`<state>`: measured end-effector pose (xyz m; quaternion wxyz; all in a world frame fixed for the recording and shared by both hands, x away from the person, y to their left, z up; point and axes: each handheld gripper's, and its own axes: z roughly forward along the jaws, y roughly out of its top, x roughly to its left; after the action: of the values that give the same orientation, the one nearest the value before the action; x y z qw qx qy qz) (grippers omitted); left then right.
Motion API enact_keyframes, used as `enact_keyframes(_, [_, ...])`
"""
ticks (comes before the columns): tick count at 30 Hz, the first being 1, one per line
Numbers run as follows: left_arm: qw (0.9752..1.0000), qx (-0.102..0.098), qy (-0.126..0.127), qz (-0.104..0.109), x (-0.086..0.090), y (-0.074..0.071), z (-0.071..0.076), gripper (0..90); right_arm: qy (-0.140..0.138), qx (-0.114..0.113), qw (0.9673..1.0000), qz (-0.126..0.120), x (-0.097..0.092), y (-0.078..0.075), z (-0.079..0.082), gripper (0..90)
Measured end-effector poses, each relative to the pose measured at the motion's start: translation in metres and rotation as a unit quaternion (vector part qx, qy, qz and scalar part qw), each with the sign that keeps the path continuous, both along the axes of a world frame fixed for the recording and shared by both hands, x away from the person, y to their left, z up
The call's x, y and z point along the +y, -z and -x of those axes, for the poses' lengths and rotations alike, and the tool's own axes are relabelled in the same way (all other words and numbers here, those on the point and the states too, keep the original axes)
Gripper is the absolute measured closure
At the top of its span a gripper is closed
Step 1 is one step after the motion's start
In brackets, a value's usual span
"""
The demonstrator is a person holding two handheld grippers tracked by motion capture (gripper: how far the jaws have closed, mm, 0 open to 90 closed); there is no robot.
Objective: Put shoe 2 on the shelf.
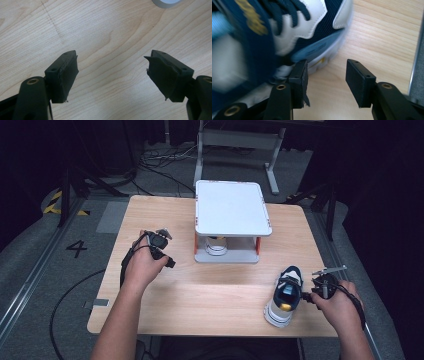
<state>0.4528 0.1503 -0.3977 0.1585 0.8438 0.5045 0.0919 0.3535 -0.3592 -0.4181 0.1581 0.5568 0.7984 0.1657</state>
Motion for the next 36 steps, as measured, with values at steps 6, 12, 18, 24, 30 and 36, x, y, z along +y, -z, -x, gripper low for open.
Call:
enact_keyframes(6, [1.0000, 0.000, -0.005, 0.001, 0.004, -0.001, 0.001, 24.4, 0.010, -0.010, 0.9997, -0.022, -0.008, 0.007, -0.006, 44.4])
enact_keyframes(12, [1.0000, -0.003, -0.006, 0.000, 0.004, -0.002, 0.003, 24.4, 0.015, -0.033, 0.9987, -0.036, -0.013, -0.010, 0.001, 43.2])
enact_keyframes(18, [1.0000, -0.002, -0.004, -0.003, 0.004, 0.000, 0.003, 24.4, 0.004, -0.086, 0.9948, -0.054, -0.017, -0.041, 0.012, 41.9])
enact_keyframes(24, [0.9999, 0.001, -0.011, -0.003, 0.009, 0.001, 0.009, 24.4, -0.064, -0.097, 0.9905, -0.074, -0.001, -0.057, 0.015, 41.8])
enact_keyframes(30, [0.9998, 0.001, -0.019, -0.006, 0.018, 0.000, 0.015, 24.3, -0.101, -0.064, 0.9910, -0.060, 0.018, -0.040, 0.000, 40.8])
enact_keyframes(36, [0.9996, 0.004, -0.027, -0.003, 0.024, 0.001, 0.020, 24.3, -0.106, -0.038, 0.9928, -0.042, 0.027, -0.028, -0.012, 52.3])
